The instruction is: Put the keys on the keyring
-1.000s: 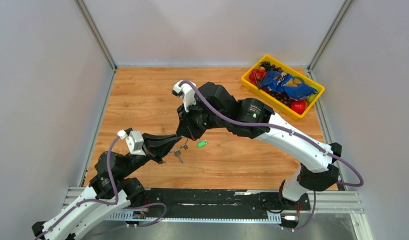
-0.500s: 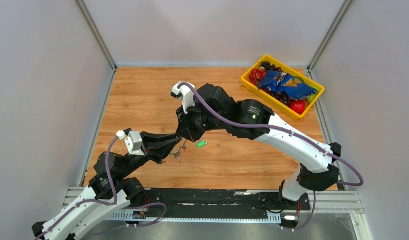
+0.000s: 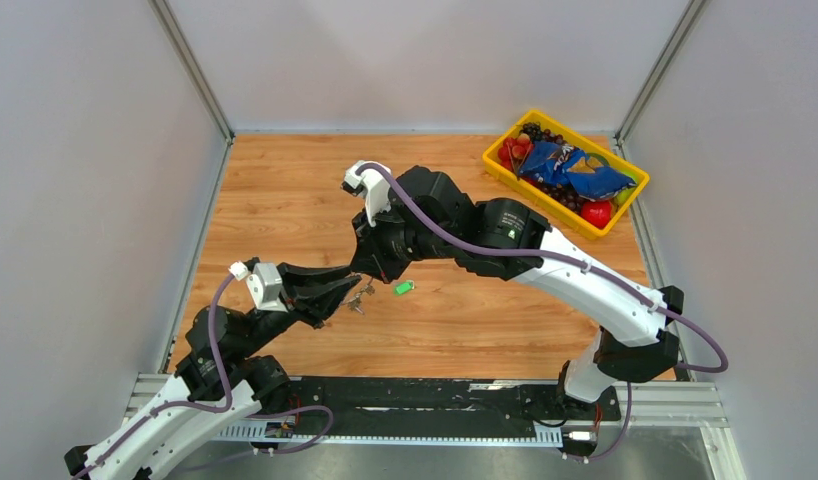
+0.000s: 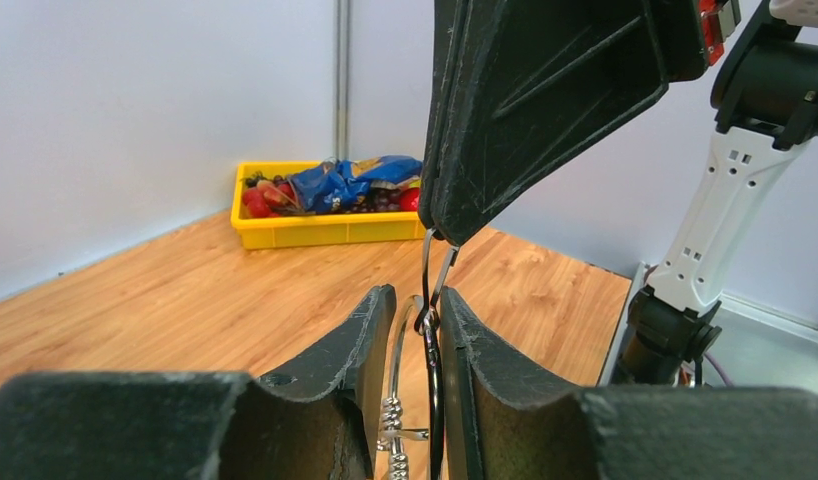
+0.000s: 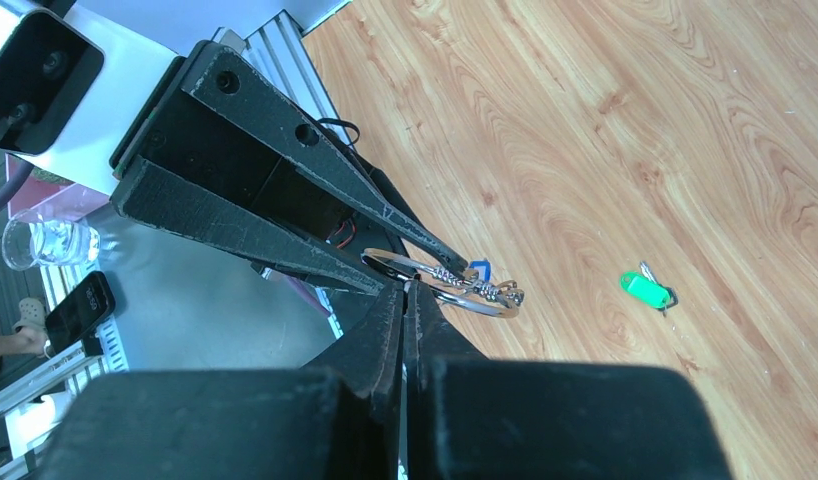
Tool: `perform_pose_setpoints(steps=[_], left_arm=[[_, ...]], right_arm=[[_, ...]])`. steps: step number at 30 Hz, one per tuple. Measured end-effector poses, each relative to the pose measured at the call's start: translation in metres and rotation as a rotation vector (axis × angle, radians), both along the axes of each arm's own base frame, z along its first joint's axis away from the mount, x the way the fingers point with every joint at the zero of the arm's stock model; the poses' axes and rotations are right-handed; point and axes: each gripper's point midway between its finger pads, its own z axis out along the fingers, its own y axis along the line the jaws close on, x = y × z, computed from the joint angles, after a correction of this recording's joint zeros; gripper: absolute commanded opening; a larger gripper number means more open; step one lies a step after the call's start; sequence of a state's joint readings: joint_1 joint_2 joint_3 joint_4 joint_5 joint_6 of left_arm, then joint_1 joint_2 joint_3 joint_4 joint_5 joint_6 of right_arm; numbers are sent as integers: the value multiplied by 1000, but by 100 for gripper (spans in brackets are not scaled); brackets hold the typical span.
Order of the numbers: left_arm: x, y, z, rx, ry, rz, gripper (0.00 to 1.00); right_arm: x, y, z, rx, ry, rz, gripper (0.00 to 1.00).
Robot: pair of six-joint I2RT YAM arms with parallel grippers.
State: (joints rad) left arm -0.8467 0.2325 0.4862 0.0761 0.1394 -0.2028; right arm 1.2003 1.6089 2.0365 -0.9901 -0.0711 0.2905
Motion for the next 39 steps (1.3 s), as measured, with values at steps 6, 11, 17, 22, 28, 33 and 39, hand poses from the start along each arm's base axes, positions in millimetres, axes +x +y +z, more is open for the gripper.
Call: perform_pose_setpoints(steps=[6, 11, 17, 22, 28, 33, 39], left_arm=[[3, 3, -2, 0, 10, 22, 34], [6, 4, -3, 0, 19, 41, 34], [9, 6, -3, -4, 24, 62, 35], [14, 8, -4, -3, 34, 84, 37], [19, 9, -10, 15, 49, 114, 37], [20, 10, -9, 12, 44, 118, 36], [20, 10, -9, 11, 45, 122, 36]], right_arm=[[2, 1, 0, -1, -3, -9, 0], [3, 1, -1, -1, 2, -23, 0], [6, 2, -2, 1, 16, -56, 0], [12, 6, -9, -14, 29, -96, 0], [20, 13, -18, -32, 40, -139, 0], [22, 16, -17, -28, 41, -149, 0], [25, 18, -14, -20, 36, -159, 0]])
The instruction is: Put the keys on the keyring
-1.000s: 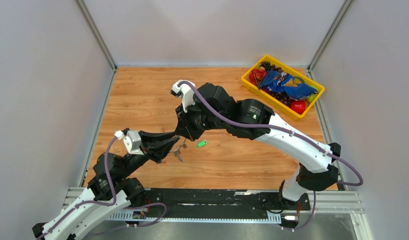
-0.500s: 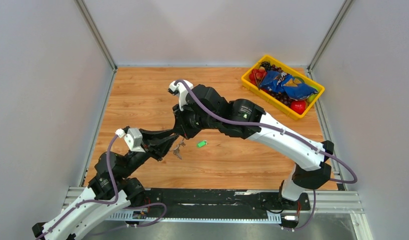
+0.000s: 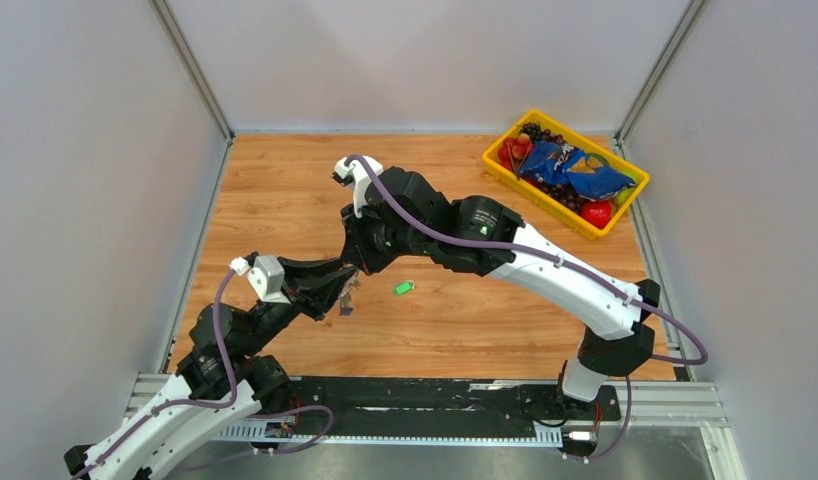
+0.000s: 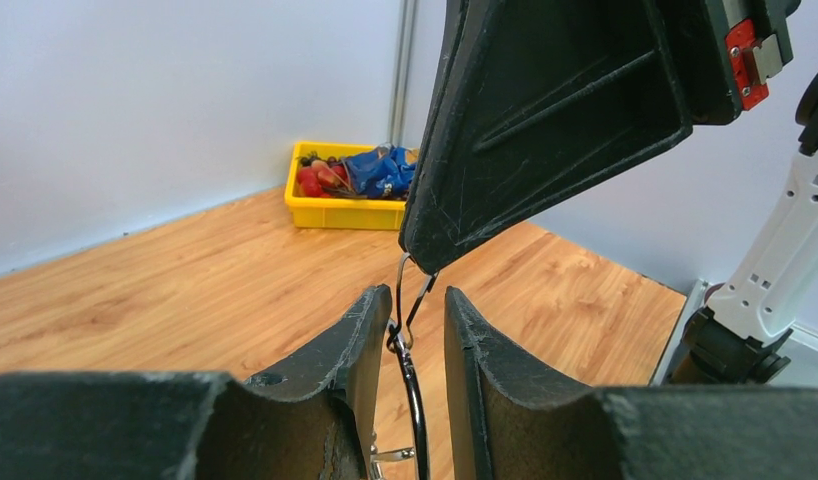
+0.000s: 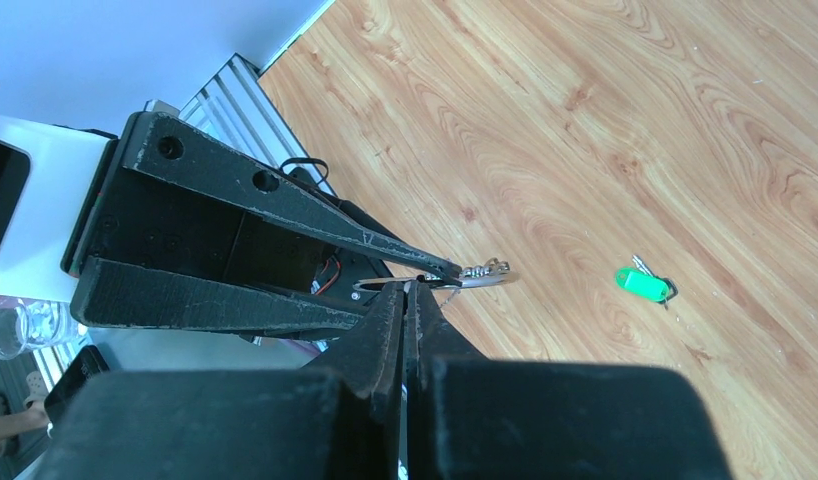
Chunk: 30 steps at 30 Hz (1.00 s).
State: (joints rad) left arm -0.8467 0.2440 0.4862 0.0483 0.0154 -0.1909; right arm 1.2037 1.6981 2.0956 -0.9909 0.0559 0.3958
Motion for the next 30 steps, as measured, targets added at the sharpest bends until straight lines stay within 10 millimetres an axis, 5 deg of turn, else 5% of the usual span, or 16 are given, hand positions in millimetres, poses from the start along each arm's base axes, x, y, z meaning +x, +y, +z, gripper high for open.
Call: perform_pose_setpoints(steps=[22, 25, 30], left_arm=[[0, 3, 2, 1, -14, 13, 28], [1, 3, 2, 3, -16, 15, 4], [0, 3, 2, 6, -21, 12, 1]], right_arm=[[1, 0, 2, 5, -2, -7, 0], [1, 0, 2, 5, -2, -7, 0], [1, 0, 3, 7, -2, -7, 0]])
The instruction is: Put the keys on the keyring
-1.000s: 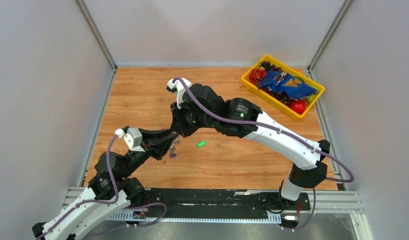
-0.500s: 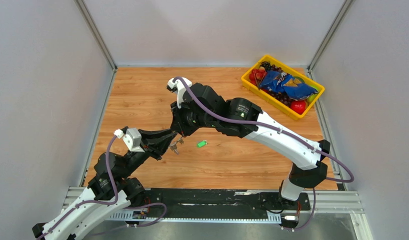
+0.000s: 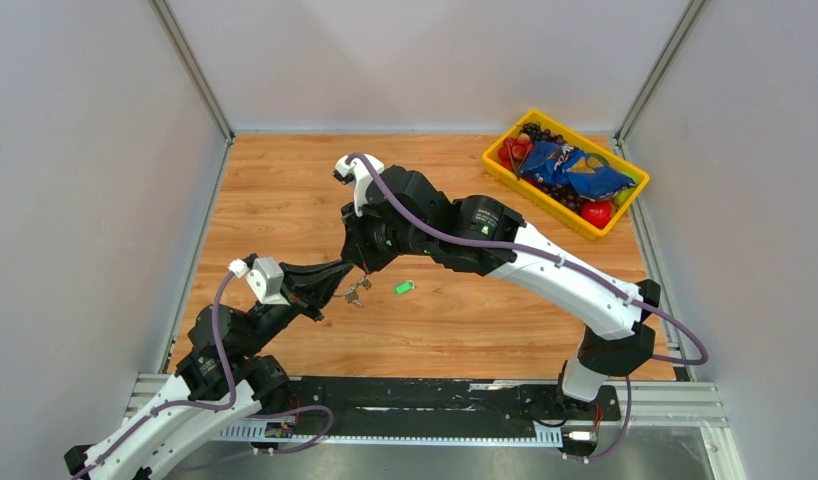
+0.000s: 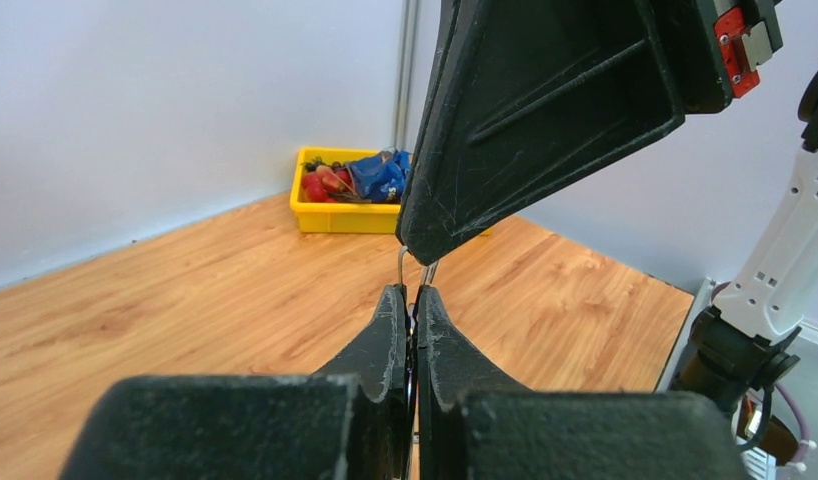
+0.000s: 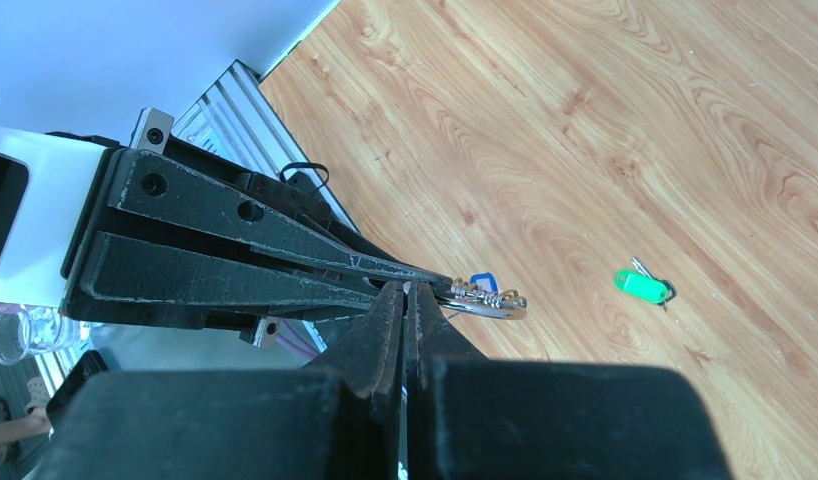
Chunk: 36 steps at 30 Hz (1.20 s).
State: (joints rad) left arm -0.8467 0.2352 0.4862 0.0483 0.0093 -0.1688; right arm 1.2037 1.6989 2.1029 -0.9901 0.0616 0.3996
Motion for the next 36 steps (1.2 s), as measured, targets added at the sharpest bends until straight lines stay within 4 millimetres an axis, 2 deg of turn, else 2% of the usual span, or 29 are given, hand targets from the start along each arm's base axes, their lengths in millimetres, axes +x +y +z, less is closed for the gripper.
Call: perform_pose_setpoints(steps=[13, 15, 17, 20, 22, 27, 30, 33, 36], left_arm=[[3, 3, 1, -12, 9, 24, 1], [4, 4, 0, -12, 13, 31, 1], [5, 4, -1, -10, 17, 35, 1], [8, 7, -3, -9, 28, 60, 1], [11, 9, -5, -5, 37, 77, 1], [15, 12, -8, -2, 50, 106, 1], [16, 14, -9, 0, 54, 116, 1], [17, 15, -11, 4, 61, 125, 1], [18, 16, -13, 7, 66, 133, 1]], right_arm=[[2, 3, 1, 11, -5, -1, 0], [2, 3, 0, 11, -6, -2, 12], [3, 3, -1, 12, -10, -5, 16], [3, 1, 0, 18, -13, -7, 35], [4, -4, 3, 25, -20, -12, 42], [13, -30, 18, 64, -50, -63, 49], [27, -56, 18, 78, -65, -124, 52], [43, -81, -3, 58, -56, -189, 52], [59, -101, -46, 5, -9, -244, 50]])
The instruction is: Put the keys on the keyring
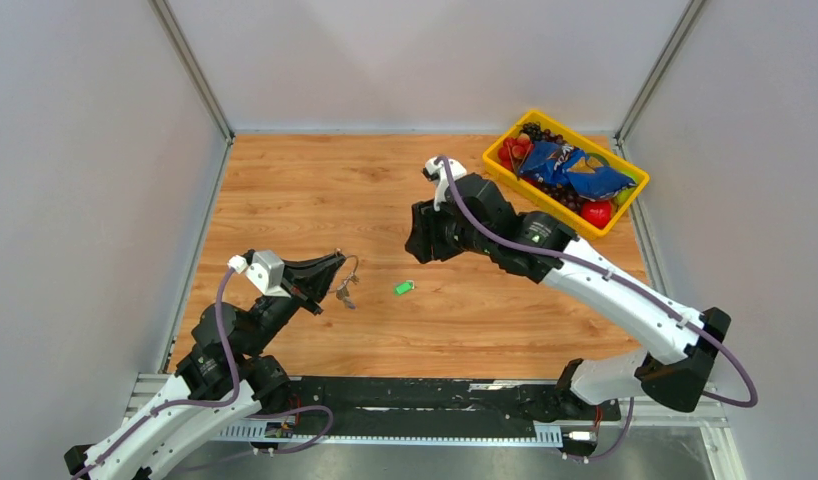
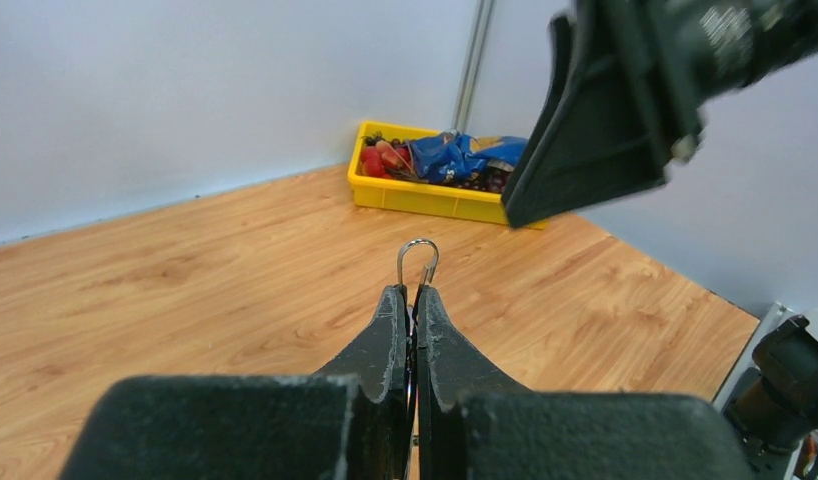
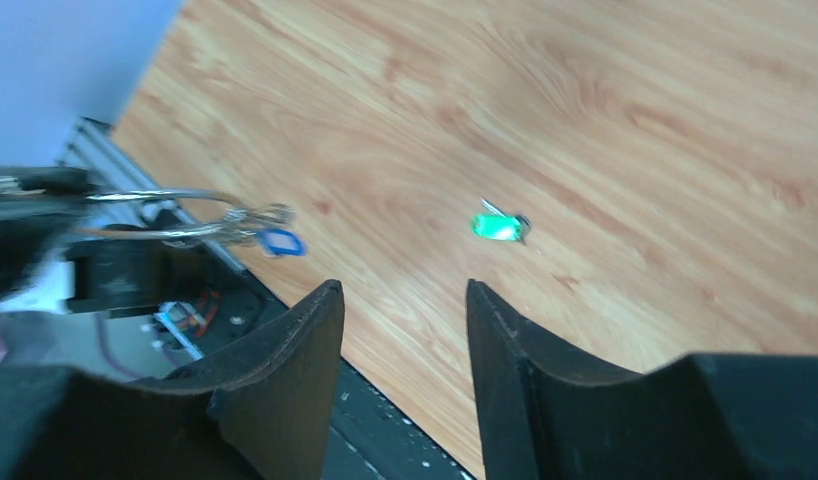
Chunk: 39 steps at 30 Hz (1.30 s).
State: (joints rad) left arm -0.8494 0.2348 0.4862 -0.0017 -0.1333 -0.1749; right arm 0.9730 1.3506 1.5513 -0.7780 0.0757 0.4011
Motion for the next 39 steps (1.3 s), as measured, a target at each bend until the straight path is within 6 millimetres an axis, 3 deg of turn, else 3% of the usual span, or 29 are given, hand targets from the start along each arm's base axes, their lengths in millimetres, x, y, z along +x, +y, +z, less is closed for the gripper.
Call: perform_pose_setpoints(steps=[5, 8, 12, 20, 27, 39], left_arm=[[1, 1, -1, 2, 4, 7, 1], [1, 1, -1, 1, 4, 10, 1], [2, 2, -1, 1, 6, 15, 0], [2, 2, -2, 2, 8, 18, 1], [2, 2, -2, 3, 10, 17, 0], [2, 2, -3, 4, 11, 17, 0]], right_arm=[[6, -22, -98, -136, 152, -47, 51], [2, -24, -136, -194, 208, -39, 51], [5, -19, -169, -224, 229, -33, 52], [27, -11, -217, -320, 143, 24, 52], [28, -18, -260, -407, 78, 115, 50], [33, -17, -290, -415, -59, 218, 46]])
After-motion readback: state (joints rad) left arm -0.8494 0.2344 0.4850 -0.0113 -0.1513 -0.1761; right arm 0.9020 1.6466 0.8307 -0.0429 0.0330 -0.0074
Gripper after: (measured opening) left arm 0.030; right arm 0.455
